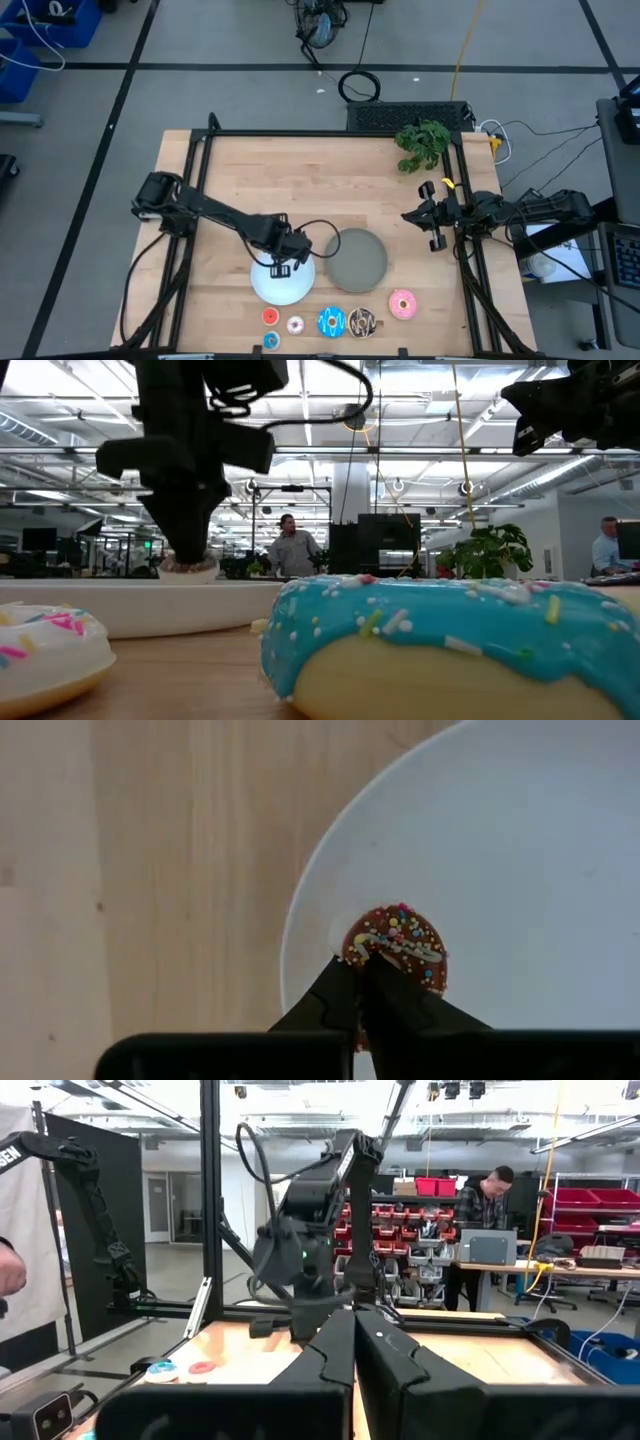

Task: Pick & Place donuts
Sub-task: Put the small brown donut on the white plate, then put the small blue donut on the white plate

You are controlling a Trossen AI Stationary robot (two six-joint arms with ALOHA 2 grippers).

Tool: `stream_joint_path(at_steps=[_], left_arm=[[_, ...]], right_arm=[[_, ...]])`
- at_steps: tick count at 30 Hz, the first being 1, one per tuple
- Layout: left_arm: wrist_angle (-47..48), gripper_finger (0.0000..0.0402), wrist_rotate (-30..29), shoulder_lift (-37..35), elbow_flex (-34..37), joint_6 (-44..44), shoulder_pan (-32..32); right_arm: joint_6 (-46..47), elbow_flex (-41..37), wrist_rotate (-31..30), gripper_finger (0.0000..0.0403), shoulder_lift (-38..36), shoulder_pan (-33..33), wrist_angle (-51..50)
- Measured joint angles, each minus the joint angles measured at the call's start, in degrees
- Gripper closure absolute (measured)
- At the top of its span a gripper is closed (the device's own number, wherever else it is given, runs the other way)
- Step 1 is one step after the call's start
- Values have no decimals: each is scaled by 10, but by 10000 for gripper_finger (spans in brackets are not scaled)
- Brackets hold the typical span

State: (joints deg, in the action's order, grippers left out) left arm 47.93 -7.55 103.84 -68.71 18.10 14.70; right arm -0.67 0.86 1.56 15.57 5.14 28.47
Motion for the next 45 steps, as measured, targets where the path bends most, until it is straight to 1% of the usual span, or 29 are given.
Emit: stream_joint_path(at_steps=[3,6,9,12,15,23,26,29,32,34,38,41,43,45], left_arm=[[-19,368,29,9,15,-11,-2],[-24,363,49,17,18,-24,-1],[-19,359,57,19,18,-18,-1],[-13,341,48,15,18,-12,2],[-13,307,44,13,18,5,3],[-3,189,46,13,9,24,3],[13,159,46,13,-14,16,3],[36,140,45,13,-44,4,3],[78,132,30,13,-80,-3,6],[119,131,22,13,-108,7,9],[223,131,31,12,-173,102,25],[262,142,28,9,-204,125,68],[261,158,16,-6,-213,120,107],[260,178,6,-20,-223,132,136]], right_arm=[[0,0,0,403,0,0,2],[0,0,0,403,0,0,4],[0,0,0,403,0,0,10],[0,0,0,403,-1,0,10],[0,0,0,403,-1,0,11],[4,0,0,403,-1,0,13],[4,0,0,403,-1,0,13],[4,0,0,403,-1,0,13],[4,0,0,403,-1,0,13],[4,0,0,403,-1,0,13],[4,0,0,403,-1,0,13],[4,0,0,403,-1,0,14],[4,0,0,403,-1,0,14],[8,-1,1,403,-1,0,14]])
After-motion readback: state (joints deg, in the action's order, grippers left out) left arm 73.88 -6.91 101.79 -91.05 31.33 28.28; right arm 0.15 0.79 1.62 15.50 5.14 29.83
